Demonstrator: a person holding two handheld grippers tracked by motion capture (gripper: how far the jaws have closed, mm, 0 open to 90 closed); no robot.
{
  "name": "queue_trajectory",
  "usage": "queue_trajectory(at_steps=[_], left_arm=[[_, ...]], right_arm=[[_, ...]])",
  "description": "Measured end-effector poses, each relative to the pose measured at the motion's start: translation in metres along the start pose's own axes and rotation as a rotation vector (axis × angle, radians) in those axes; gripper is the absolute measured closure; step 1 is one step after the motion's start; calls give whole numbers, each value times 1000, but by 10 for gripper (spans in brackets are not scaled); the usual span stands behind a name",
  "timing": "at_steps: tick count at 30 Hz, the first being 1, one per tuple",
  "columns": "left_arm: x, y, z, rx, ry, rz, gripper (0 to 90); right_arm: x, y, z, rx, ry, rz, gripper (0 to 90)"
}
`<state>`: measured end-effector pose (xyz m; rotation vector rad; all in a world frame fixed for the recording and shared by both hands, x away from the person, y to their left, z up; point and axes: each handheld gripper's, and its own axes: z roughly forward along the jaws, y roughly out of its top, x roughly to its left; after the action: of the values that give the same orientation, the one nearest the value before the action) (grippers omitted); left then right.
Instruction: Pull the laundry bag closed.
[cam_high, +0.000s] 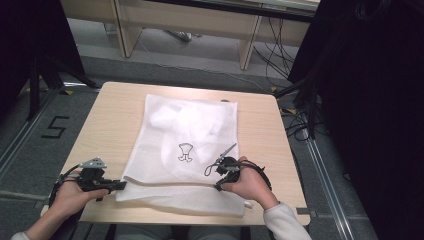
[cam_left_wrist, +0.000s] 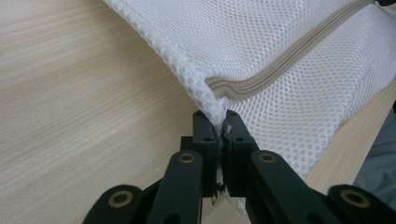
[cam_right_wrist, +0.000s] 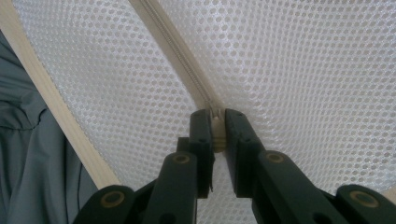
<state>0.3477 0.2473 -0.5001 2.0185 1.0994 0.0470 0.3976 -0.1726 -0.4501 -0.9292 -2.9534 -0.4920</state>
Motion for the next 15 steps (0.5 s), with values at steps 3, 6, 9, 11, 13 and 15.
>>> queue_trajectory(at_steps=[3,6,9,11,13,15], left_arm=[[0,0,0,-1,-1,-1,854],[-1,0,0,-9,5,-1,854],[0,0,0,0,6,-1,853],[0,0,0,5,2,-4,854],[0,-1,1,-16,9,-8,854],[0,0,0,5,6,-9,854]], right_arm=[[0,-2,-1,1,-1,21,826],[0,-3,-2,-9,8,34,826],[-1,-4,-3,-9,9,35,826],[-1,-4,-3,-8,4,40,826],[-2,-4,-4,-7,8,38,826],[-2,-5,-4,-3,-4,41,826]])
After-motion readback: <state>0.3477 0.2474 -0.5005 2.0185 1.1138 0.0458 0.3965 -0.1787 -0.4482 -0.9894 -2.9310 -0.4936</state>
